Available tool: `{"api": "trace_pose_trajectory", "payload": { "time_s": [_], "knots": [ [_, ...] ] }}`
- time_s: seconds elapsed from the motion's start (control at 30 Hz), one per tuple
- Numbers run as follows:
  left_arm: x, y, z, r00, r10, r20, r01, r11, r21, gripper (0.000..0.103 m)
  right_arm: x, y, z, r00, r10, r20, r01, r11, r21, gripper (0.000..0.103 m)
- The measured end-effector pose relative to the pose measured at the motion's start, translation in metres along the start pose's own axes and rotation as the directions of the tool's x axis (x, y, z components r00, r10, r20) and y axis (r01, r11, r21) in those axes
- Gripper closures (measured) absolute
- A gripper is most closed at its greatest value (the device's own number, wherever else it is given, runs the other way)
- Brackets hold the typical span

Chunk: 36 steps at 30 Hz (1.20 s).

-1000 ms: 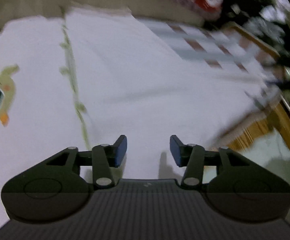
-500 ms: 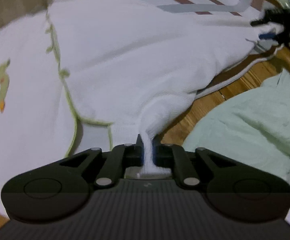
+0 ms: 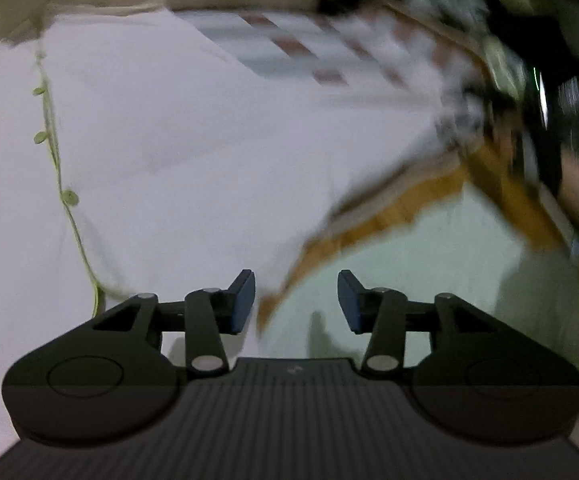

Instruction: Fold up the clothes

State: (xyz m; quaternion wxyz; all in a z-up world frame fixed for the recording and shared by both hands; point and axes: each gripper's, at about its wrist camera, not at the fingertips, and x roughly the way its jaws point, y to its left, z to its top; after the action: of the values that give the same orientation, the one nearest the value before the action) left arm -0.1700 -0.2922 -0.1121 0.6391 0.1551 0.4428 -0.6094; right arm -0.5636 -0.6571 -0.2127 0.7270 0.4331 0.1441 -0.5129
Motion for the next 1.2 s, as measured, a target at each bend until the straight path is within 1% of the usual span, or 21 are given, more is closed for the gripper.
{"api": "trace_pose_trajectory", "payload": {
  "time_s": [0.07, 0.17, 0.27, 0.3, 0.33, 0.37, 0.4, 0.43, 0.47, 0.53, 0.6, 0.63, 0.67, 0.7, 0.77, 0.87, 0.93, 0.97, 1.07, 1.17, 1.2],
  "knots": [
    [0.007, 0.013, 0.013, 0.999, 0.045, 0.028, -0.043, 0.997, -0.060, 0.057, 0.006, -0.008, 0.005, 1.000, -0.015, 0.019, 0.014, 1.000, 0.020, 0.032],
    [0.019, 0.032, 0.026, 0.993, 0.115, 0.040, -0.110, 0.989, -0.103, 0.057, 0.014, -0.021, 0.013, 0.998, -0.038, 0.048, 0.035, 0.998, 0.051, 0.032],
    [0.027, 0.051, 0.029, 0.991, 0.133, 0.003, -0.131, 0.981, -0.146, 0.057, 0.023, -0.033, 0.021, 0.995, -0.062, 0.076, 0.055, 0.995, 0.082, 0.027],
    [0.027, 0.054, 0.029, 0.988, 0.153, -0.002, -0.152, 0.979, -0.136, 0.057, 0.027, -0.035, 0.025, 0.995, -0.057, 0.081, 0.049, 0.994, 0.093, 0.026],
    [0.026, 0.058, 0.029, 0.985, 0.175, -0.007, -0.174, 0.977, -0.124, 0.058, 0.031, -0.035, 0.028, 0.995, -0.044, 0.085, 0.036, 0.994, 0.103, 0.029],
    [0.024, 0.062, 0.029, 0.980, 0.198, -0.007, -0.197, 0.975, -0.104, 0.060, 0.036, -0.035, 0.032, 0.995, -0.032, 0.089, 0.022, 0.993, 0.114, 0.037],
    [0.020, 0.066, 0.029, 0.978, 0.208, 0.007, -0.206, 0.974, -0.096, 0.060, 0.040, -0.035, 0.035, 0.995, -0.020, 0.093, 0.008, 0.992, 0.125, 0.076],
    [0.016, 0.070, 0.029, 0.976, 0.216, 0.022, -0.213, 0.973, -0.088, 0.060, 0.042, -0.029, 0.038, 0.996, -0.006, 0.094, -0.004, 0.994, 0.113, 0.095],
    [0.011, 0.075, 0.028, 0.975, 0.216, 0.043, -0.211, 0.973, -0.093, 0.060, 0.042, -0.019, 0.040, 0.996, 0.008, 0.093, -0.017, 0.996, 0.090, 0.095],
    [0.002, 0.087, 0.025, 0.970, 0.230, 0.083, -0.215, 0.965, -0.151, 0.060, 0.033, 0.011, 0.042, 0.991, 0.066, 0.113, -0.063, 0.998, -0.030, 0.095],
    [0.002, 0.100, 0.022, 0.930, 0.366, 0.038, -0.345, 0.903, -0.255, 0.059, 0.023, 0.049, 0.040, 0.985, 0.145, 0.097, -0.131, 0.982, -0.132, 0.095],
    [0.002, 0.101, 0.023, 0.918, 0.394, 0.035, -0.374, 0.893, -0.251, 0.060, 0.017, 0.066, 0.039, 0.977, 0.198, 0.079, -0.186, 0.972, -0.141, 0.095],
    [0.003, 0.101, 0.023, 0.908, 0.418, 0.035, -0.398, 0.885, -0.242, 0.060, 0.012, 0.081, 0.036, 0.961, 0.271, 0.055, -0.264, 0.959, -0.107, 0.095],
    [-0.001, 0.100, 0.023, 0.905, 0.420, 0.065, -0.396, 0.889, -0.232, 0.059, 0.007, 0.094, 0.032, 0.942, 0.335, 0.032, -0.332, 0.941, -0.069, 0.095],
    [-0.010, 0.104, 0.022, 0.912, 0.400, 0.090, -0.367, 0.894, -0.257, 0.059, -0.001, 0.129, 0.023, 0.914, 0.404, -0.020, -0.405, 0.912, -0.062, 0.095],
    [-0.026, 0.121, 0.019, 0.922, 0.364, 0.132, -0.296, 0.882, -0.365, 0.058, -0.014, 0.197, 0.004, 0.877, 0.463, -0.126, -0.478, 0.864, -0.157, 0.095],
    [-0.033, 0.138, 0.014, 0.922, 0.362, 0.138, -0.266, 0.851, -0.452, 0.058, -0.026, 0.245, -0.011, 0.847, 0.489, -0.209, -0.529, 0.814, -0.240, 0.095],
    [-0.037, 0.148, 0.009, 0.924, 0.357, 0.138, -0.248, 0.833, -0.495, 0.058, -0.033, 0.272, -0.021, 0.825, 0.501, -0.261, -0.562, 0.778, -0.283, 0.095],
    [-0.048, 0.165, 0.004, 0.924, 0.337, 0.182, -0.179, 0.800, -0.573, 0.058, -0.053, 0.345, -0.053, 0.749, 0.526, -0.402, -0.658, 0.657, -0.367, 0.095],
    [-0.052, 0.170, 0.005, 0.911, 0.354, 0.209, -0.170, 0.787, -0.594, 0.057, -0.070, 0.389, -0.098, 0.658, 0.538, -0.527, -0.749, 0.539, -0.385, 0.089],
    [-0.053, 0.171, 0.005, 0.907, 0.362, 0.215, -0.171, 0.784, -0.597, 0.057, -0.073, 0.398, -0.117, 0.634, 0.522, -0.571, -0.770, 0.496, -0.401, 0.071]
  ]
}}
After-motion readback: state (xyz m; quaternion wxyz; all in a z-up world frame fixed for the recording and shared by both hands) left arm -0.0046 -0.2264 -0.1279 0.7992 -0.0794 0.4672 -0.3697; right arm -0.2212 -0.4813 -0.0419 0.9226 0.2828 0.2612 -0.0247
